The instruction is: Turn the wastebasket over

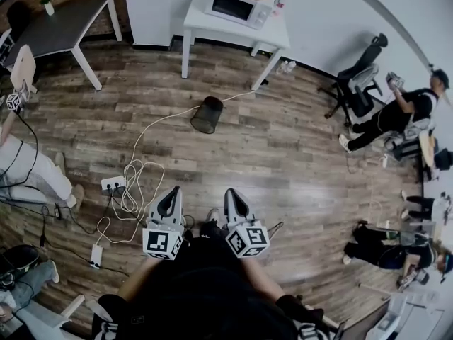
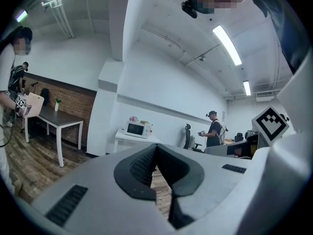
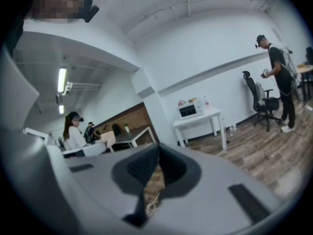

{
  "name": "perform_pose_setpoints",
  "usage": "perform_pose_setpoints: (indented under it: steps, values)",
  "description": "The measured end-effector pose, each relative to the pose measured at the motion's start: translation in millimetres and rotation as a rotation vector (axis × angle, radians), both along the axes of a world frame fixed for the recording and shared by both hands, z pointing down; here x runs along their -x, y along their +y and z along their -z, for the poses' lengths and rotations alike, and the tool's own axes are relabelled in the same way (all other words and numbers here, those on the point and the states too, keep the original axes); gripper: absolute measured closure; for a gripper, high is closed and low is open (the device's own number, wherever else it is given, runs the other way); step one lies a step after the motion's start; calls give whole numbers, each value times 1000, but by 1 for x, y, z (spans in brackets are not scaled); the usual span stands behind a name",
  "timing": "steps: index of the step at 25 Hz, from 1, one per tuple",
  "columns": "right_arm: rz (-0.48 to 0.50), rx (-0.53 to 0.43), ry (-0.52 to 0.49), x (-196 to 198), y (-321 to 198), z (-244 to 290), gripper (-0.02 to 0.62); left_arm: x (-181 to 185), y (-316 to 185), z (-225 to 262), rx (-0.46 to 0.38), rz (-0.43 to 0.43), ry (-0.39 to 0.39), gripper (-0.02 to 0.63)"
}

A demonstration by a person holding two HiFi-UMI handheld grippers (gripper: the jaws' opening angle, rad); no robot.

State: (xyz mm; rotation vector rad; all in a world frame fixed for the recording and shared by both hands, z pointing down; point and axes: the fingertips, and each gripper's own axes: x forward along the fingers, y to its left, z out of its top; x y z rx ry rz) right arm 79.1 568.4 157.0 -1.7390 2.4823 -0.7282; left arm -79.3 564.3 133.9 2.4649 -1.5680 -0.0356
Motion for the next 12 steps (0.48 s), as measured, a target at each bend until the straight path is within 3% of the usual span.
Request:
perform_pose_setpoints:
  steps: [5, 12]
  values:
    - [-14, 10, 18, 17, 9, -6, 561, 17, 8, -11, 25, 5, -27, 572]
    - [-16, 24, 25, 38, 12, -15, 561, 33, 7, -9, 9, 2, 11, 572]
